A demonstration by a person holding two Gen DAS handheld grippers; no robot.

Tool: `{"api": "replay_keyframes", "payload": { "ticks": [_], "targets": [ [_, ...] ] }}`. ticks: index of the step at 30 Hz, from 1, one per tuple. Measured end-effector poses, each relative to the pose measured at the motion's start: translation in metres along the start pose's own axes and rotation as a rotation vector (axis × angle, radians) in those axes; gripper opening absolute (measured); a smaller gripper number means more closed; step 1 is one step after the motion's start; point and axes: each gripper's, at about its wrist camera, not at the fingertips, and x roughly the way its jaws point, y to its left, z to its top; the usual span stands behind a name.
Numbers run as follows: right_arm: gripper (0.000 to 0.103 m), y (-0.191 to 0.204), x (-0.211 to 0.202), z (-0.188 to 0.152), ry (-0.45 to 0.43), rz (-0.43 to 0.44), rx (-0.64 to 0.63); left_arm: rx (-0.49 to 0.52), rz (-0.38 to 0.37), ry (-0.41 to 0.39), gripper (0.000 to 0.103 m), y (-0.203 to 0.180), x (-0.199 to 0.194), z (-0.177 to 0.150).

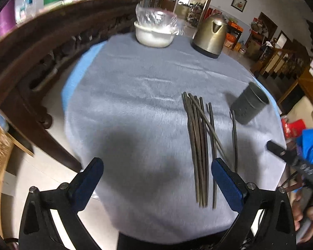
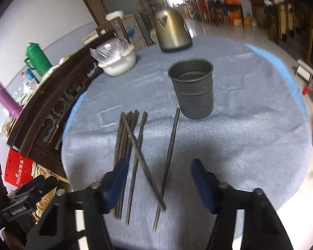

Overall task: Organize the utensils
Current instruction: 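Lower the right gripper onto a dark chopstick and close it while the left gripper grasps another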

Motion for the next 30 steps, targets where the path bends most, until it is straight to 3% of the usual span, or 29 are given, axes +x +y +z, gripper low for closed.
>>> {"api": "replay_keyframes", "payload": {
  "ticks": [2,6,10,15,21,26,28,30],
  "targets": [
    [0.041,-0.007,0.023,0.010,0.039,0.007,0.033,-0.010,-0.051,0.039,0.084,-0.003,0.016,0.014],
    [0.040,-0.021,0.050,0.021,0.071,0.025,0.104,-0.016,-0.125,0.100,0.061,-0.014,0.045,0.038],
    [0.040,-0.028,0.066,0.029,0.079,0.025,0.124,-0.032,-0.183,0.161,0.058,-0.031,0.079,0.065],
    [0.040,-0.034,0.080,0.035,0.104,0.019,0.142,-0.017,-0.173,0.220,0.058,-0.053,0.121,0.088],
    [0.040,-0.023,0.099,0.038,0.140,-0.028,0.115,-0.018,-0.146,0.296,0.040,-0.059,0.151,0.097],
    [0.040,-0.020,0.109,0.040,0.156,-0.086,0.117,0.000,-0.129,0.329,0.034,-0.065,0.164,0.099],
    [0.037,-0.019,0.111,0.043,0.157,-0.099,0.115,-0.002,-0.133,0.338,0.032,-0.066,0.168,0.100],
    [0.026,-0.015,0.114,0.045,0.156,-0.125,0.091,-0.004,-0.127,0.340,0.025,-0.066,0.170,0.100]
  ]
}}
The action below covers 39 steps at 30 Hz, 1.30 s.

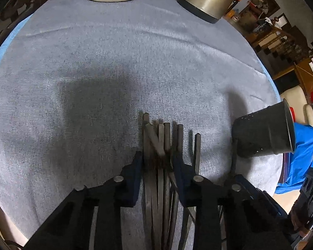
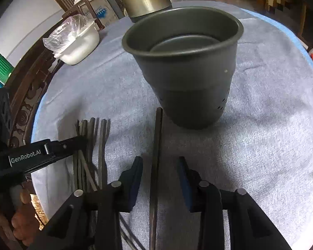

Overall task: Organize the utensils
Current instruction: 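Lower the right gripper onto a dark chopstick and close it while the left gripper grasps another, then lift the held chopsticks with both grippers and carry them over the grey perforated cup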

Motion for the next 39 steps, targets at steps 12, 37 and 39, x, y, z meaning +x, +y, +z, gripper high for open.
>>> {"api": "replay_keyframes", "payload": {
  "ticks": [12,37,39],
  "targets": [
    [0.008,0.004,-0.013,-0.004,-0.066,0.104,-0.060,-0.030,-0.094,-0.062,0.008,0.012,-0.022,0.007],
    [0.009,0.000,-0.124,0.007,-0.313,0.405,-0.157,0.151,-0.190,-0.442,0.006,-0.038,-0.168,-0.026],
    [0.009,0.005,-0.115,0.004,-0.257,0.381,-0.161,0.147,-0.193,-0.438,0.006,-0.034,-0.168,-0.027]
  ]
}}
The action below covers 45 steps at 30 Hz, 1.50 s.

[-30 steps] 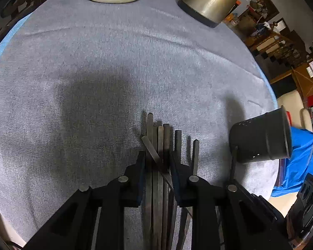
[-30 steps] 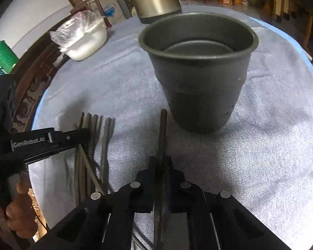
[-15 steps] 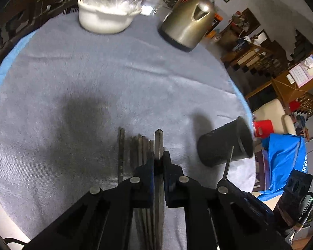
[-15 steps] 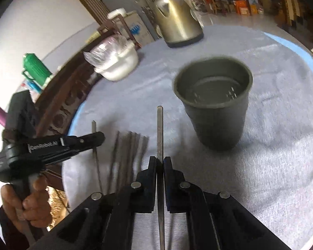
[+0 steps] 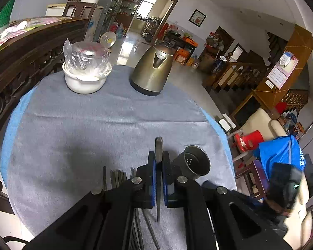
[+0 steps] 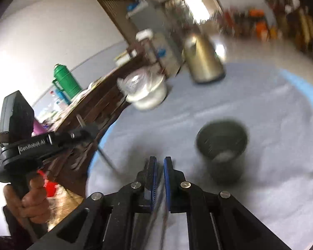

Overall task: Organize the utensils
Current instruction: 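Lift the held chopsticks with both grippers and carry them over the grey perforated cup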

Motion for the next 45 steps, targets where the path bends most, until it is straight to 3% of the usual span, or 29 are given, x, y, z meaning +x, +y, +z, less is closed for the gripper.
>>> {"api": "replay_keyframes", "payload": {
  "ticks": [2,5,8,14,20,22,23,24,31,33,36,40,45],
  "targets": [
    [0.012,0.005,0.024,-0.007,0.093,-0.034,-0.014,-0.006,0.024,-0.003,0.006,0.006,-0.002,-0.003],
    [0.019,0.010,0.059,-0.015,0.173,-0.061,-0.044,-0.031,0.023,-0.010,0.006,0.016,-0.011,-0.009],
    [0.019,0.004,0.091,-0.023,0.256,-0.091,-0.064,-0.023,0.049,-0.037,0.006,0.019,-0.030,-0.015],
    [0.019,-0.002,0.120,-0.032,0.334,-0.101,-0.047,-0.015,0.060,-0.066,0.006,0.028,-0.051,-0.019],
    [0.049,0.005,0.126,-0.031,0.333,-0.076,-0.032,-0.026,0.042,-0.083,0.006,0.036,-0.067,-0.022],
    [0.049,0.009,0.130,-0.029,0.316,-0.098,-0.048,-0.032,0.040,-0.099,0.006,0.039,-0.076,-0.022],
    [0.046,0.008,0.135,-0.030,0.320,-0.110,-0.042,-0.035,0.040,-0.106,0.006,0.042,-0.080,-0.021],
    [0.034,0.008,0.140,-0.030,0.327,-0.112,-0.031,-0.038,0.043,-0.113,0.006,0.044,-0.083,-0.021],
    [0.016,0.006,0.143,-0.033,0.321,-0.184,-0.053,-0.053,0.056,-0.118,0.006,0.054,-0.084,-0.021],
    [0.009,0.006,0.139,-0.034,0.323,-0.241,-0.086,-0.056,0.053,-0.116,0.006,0.054,-0.083,-0.022],
    [0.010,0.002,0.135,-0.032,0.333,-0.227,-0.055,-0.044,0.059,-0.109,0.006,0.052,-0.077,-0.023],
    [0.013,0.002,0.128,-0.017,0.273,-0.181,0.003,-0.048,0.057,-0.099,0.006,0.052,-0.074,-0.025],
    [0.013,-0.002,0.149,-0.009,0.334,-0.168,0.050,-0.042,0.063,-0.106,0.006,0.051,-0.076,-0.023]
  ]
}}
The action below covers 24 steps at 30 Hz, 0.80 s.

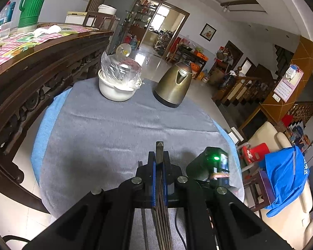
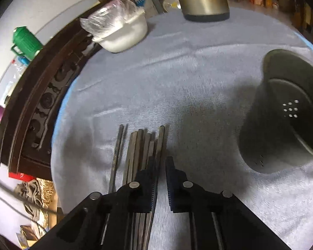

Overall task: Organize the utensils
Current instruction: 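Lift the held chopsticks with both grippers and carry them over the grey perforated cup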

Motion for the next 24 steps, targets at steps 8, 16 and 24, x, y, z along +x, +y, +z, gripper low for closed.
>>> {"api": "replay_keyframes", "payload": {
  "ticks": [8,16,24],
  "targets": [
    [0.010,0.006,0.020,0.005,0.026,-0.064,-0.001,-0.002,-0.003,0.016,0.006,-0.001,0.007,-0.002],
    [0.006,0.004,-0.001,0.003,-0.002,-0.053,-0.045,0.005,-0.004,0.019,0.006,-0.001,0.008,0.000],
    [0.006,0.008,-0.083,-0.006,-0.236,0.055,-0.120,0.049,-0.008,-0.025,0.006,-0.023,-0.003,0.009]
  ]
}}
